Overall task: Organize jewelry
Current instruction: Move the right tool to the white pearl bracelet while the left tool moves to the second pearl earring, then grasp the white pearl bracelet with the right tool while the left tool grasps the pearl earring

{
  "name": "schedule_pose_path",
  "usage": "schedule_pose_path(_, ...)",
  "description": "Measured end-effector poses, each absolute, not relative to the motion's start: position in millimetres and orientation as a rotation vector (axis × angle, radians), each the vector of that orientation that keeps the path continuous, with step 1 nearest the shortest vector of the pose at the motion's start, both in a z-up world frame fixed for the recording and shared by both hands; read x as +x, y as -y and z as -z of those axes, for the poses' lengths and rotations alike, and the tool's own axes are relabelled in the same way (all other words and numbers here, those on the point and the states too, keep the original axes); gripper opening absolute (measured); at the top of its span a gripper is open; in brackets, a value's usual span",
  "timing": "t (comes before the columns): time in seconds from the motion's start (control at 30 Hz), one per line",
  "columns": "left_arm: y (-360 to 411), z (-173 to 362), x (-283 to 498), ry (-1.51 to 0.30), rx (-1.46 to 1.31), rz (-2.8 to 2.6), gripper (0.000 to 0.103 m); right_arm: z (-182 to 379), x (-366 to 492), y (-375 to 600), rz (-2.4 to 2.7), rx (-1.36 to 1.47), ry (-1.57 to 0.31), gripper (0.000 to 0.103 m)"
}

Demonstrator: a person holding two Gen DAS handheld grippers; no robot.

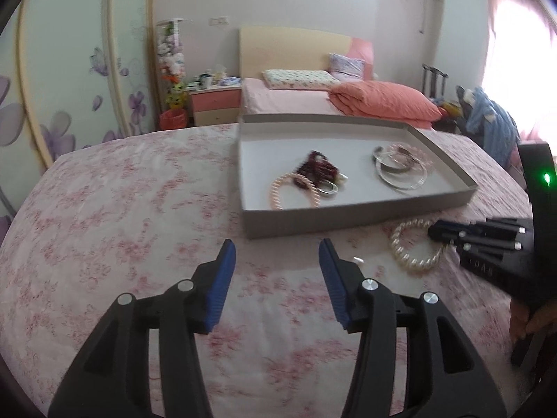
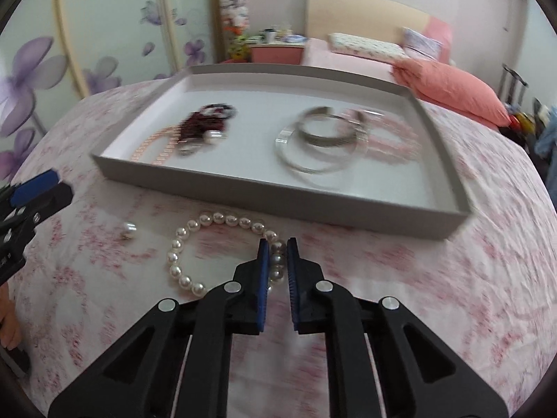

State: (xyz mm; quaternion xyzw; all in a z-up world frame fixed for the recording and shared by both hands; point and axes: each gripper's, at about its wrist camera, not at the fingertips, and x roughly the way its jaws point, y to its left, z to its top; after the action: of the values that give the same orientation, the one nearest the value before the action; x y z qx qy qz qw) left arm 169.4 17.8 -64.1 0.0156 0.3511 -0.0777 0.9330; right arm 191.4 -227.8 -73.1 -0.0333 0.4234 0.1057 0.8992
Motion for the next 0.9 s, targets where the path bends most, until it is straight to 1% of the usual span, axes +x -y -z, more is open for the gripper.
schedule_pose_path(0.17, 13.4, 71.6, 174.0, -0.758, 0.099, 0.226, 0.050, 75.0, 188.5, 254.6, -0.154, -0.051, -0.872, 0.011)
schedule_pose_path(0.4, 45.6, 86.9, 187.6, -0.824, 0.141, 0.228, 0.048, 74.8, 189.8, 256.9, -0.155, -0.042, -0.873, 0.011)
schedule_pose_path(0.5, 50.5, 89.5, 193.2, -0.839, 0.145, 0.210, 0.042, 75.9, 188.7, 259.4, -0.161, -0.031, -0.873, 0.011)
schedule_pose_path(0.63, 53.8, 96.5, 200.5, -0.888, 0.138, 0.200, 0.030, 76.0, 187.5, 261.1, -0.162, -0.030, -0.873, 0.011)
schedule_pose_path(0.9, 52.4, 95.9, 200.9, -0.888, 0.135, 0.187, 0.029, 75.9, 187.7, 261.2, -0.162, -0.024, -0.874, 0.011)
